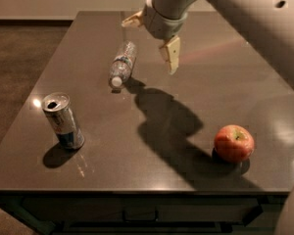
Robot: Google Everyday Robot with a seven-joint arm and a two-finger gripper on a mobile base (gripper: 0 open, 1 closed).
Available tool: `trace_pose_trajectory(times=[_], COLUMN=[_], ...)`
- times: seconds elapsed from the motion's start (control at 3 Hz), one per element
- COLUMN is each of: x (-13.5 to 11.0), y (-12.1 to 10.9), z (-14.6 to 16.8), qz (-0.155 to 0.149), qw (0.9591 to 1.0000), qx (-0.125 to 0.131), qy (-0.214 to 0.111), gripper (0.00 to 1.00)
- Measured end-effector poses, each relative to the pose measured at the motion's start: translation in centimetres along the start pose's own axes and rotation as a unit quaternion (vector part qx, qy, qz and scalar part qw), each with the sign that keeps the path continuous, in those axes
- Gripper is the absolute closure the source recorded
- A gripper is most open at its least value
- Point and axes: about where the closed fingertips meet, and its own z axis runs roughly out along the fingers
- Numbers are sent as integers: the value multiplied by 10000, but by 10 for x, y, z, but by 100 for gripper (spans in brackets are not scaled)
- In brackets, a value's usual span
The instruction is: Pick water bottle
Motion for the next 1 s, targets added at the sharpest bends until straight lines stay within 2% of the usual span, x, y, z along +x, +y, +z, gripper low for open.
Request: trace_pose_trajectory(times=[0.33, 0.67, 1.0], x=[-15, -23, -23], y=[-8, -13, -16], z=[13, 27, 43], qz=[-603, -1094, -1356], qw=[9978, 9923, 9871], qx=[-214, -486, -724], qy=[152, 323, 445], gripper=[0, 0, 0])
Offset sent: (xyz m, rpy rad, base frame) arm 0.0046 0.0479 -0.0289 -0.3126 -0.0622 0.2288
